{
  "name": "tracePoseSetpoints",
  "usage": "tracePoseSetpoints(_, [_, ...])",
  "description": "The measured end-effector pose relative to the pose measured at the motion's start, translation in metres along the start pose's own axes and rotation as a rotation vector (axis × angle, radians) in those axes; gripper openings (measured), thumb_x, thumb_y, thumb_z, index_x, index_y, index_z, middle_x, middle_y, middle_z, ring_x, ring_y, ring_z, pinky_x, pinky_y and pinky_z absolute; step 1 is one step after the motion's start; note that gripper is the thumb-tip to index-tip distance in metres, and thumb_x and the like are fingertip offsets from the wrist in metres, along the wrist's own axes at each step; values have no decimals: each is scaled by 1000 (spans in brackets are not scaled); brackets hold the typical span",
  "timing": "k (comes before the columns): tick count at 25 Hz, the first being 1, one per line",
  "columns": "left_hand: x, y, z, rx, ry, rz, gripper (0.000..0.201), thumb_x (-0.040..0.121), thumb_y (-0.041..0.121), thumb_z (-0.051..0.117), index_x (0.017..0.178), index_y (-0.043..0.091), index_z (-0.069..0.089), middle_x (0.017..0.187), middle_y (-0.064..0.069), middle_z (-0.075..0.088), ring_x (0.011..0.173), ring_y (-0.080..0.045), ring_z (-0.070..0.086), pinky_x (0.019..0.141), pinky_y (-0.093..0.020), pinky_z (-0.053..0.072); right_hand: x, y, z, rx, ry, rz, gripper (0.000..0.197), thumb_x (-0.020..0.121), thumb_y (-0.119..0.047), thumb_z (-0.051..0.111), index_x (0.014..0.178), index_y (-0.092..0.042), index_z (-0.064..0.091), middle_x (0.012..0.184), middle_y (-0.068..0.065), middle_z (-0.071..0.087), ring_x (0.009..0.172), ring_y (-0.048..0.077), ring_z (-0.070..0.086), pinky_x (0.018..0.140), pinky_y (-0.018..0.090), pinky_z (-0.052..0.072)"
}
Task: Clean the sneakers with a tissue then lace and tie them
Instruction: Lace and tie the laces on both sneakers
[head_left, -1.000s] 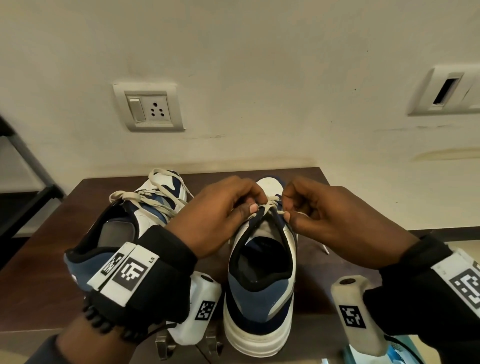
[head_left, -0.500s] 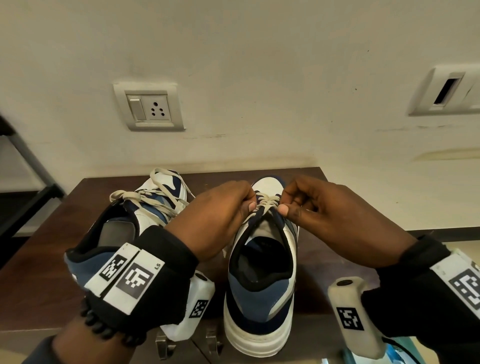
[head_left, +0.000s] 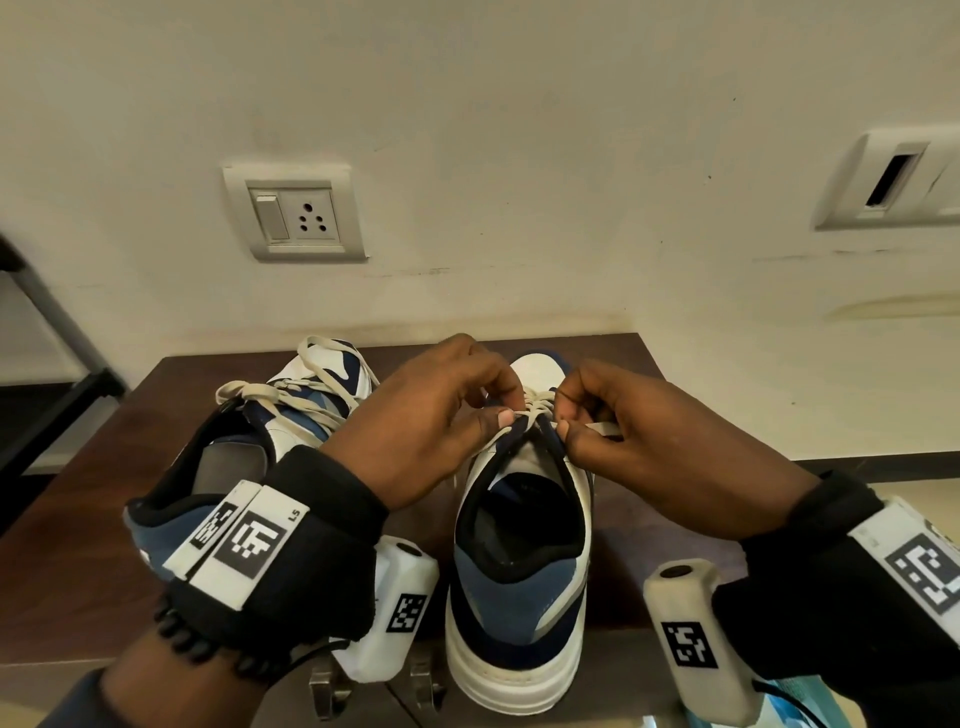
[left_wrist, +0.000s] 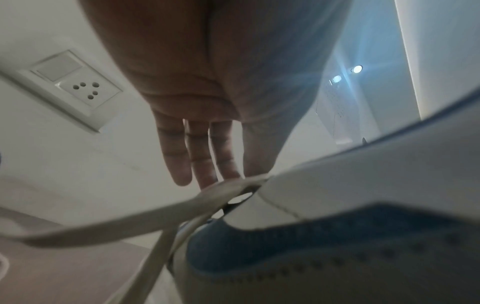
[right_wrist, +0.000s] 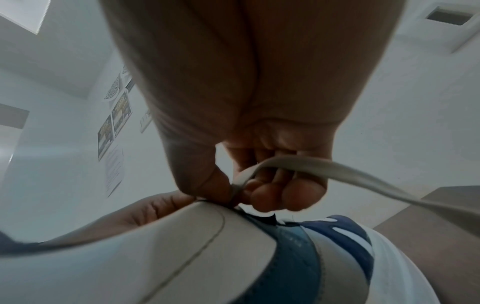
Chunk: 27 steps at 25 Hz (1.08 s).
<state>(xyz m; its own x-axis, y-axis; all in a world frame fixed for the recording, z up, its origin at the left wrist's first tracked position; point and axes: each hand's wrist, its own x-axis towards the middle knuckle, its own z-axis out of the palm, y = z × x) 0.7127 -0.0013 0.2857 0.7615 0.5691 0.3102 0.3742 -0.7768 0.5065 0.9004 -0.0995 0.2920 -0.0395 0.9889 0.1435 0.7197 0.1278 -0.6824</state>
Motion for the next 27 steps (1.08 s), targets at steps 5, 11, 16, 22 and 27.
tracePoseSetpoints(5, [-1, 9, 8, -22, 127, 28, 6, 96, 19, 48, 98, 22, 53, 82, 8, 62, 79, -10, 58, 72, -34, 45, 1, -1, 1, -37, 12, 5, 14, 81, -40, 52, 85, -27, 56, 77, -8, 59, 68, 7, 52, 63, 26, 43])
tracePoseSetpoints(11, [2, 9, -6, -295, 235, -71, 9, 91, 33, 59, 95, 27, 54, 76, 1, 58, 67, -12, 53, 67, -33, 47, -3, 0, -5, -33, 49, 2, 5, 84, -27, 57, 82, -24, 53, 73, -4, 60, 65, 9, 53, 60, 27, 42])
tracePoseSetpoints(16, [1, 5, -11, -236, 274, -121, 4, 88, 27, 66, 88, 26, 62, 75, 16, 55, 71, -3, 50, 66, -11, 37, -6, 2, -14, -24, 5, -20, 14, 84, -22, 63, 78, -22, 51, 74, 3, 63, 70, 22, 59, 64, 43, 49])
tracePoseSetpoints(22, [0, 4, -17, -133, 312, -83, 14, 87, 17, 67, 97, 27, 64, 95, 8, 57, 82, 0, 53, 71, -8, 37, -16, 19, -40, -119, -83, 88, 10, 83, -36, 55, 83, -25, 55, 84, -3, 68, 80, 13, 64, 73, 36, 52])
tracePoseSetpoints(27, [-1, 11, -15, -309, 268, -72, 26, 86, 0, 62, 97, 23, 64, 100, 1, 62, 95, -12, 60, 84, -19, 46, -5, -2, -14, -23, 23, -42, 21, 88, -50, 50, 93, -31, 59, 89, -10, 66, 84, 5, 61, 76, 30, 51])
